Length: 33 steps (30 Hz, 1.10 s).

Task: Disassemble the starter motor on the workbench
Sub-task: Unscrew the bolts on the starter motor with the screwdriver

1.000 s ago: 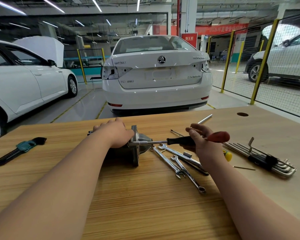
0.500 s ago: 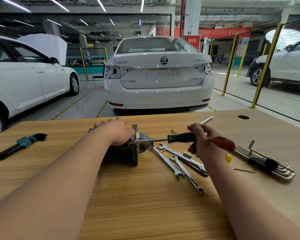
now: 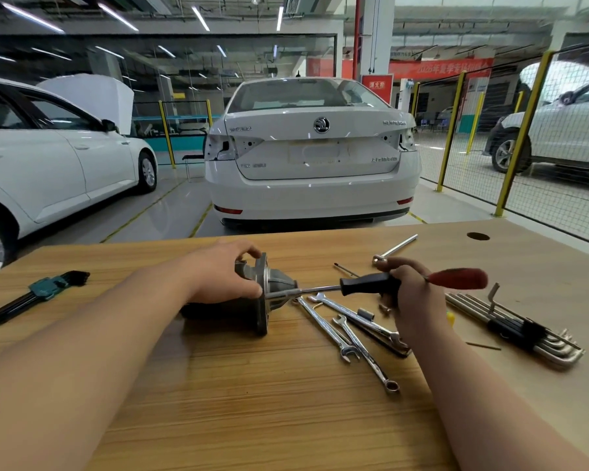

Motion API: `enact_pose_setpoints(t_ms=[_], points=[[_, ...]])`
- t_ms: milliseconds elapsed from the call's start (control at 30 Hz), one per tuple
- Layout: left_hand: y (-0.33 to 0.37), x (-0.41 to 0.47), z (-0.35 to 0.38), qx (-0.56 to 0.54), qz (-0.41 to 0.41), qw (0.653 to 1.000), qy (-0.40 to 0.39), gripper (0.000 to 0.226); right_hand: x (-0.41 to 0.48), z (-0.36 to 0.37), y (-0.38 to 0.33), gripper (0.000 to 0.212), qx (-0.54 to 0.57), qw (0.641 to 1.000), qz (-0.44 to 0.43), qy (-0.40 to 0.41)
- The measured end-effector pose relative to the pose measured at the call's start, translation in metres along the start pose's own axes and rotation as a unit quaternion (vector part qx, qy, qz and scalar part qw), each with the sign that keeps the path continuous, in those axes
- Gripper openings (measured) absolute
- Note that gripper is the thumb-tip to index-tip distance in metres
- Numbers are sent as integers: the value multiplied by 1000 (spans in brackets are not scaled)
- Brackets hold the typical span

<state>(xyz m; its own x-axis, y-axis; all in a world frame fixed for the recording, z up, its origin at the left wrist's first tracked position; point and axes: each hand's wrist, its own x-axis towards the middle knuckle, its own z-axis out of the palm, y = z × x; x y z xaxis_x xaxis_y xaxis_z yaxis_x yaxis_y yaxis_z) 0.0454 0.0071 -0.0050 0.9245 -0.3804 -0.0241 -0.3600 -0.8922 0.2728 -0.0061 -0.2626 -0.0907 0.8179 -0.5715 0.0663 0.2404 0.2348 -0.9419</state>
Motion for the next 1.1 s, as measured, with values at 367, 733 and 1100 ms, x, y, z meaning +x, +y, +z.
enact_pose_setpoints(t_ms=[367, 733, 1100], points=[[-36, -12, 34, 180, 77, 958, 211, 82, -4, -5, -15, 23, 108, 989, 86, 48], [-16, 5, 39, 70, -124, 970, 199, 88, 4, 0, 1, 15, -208, 975, 79, 3], [-3, 30, 14, 127, -106, 984, 62, 69, 5, 24, 2, 63, -472, 879, 37, -52]])
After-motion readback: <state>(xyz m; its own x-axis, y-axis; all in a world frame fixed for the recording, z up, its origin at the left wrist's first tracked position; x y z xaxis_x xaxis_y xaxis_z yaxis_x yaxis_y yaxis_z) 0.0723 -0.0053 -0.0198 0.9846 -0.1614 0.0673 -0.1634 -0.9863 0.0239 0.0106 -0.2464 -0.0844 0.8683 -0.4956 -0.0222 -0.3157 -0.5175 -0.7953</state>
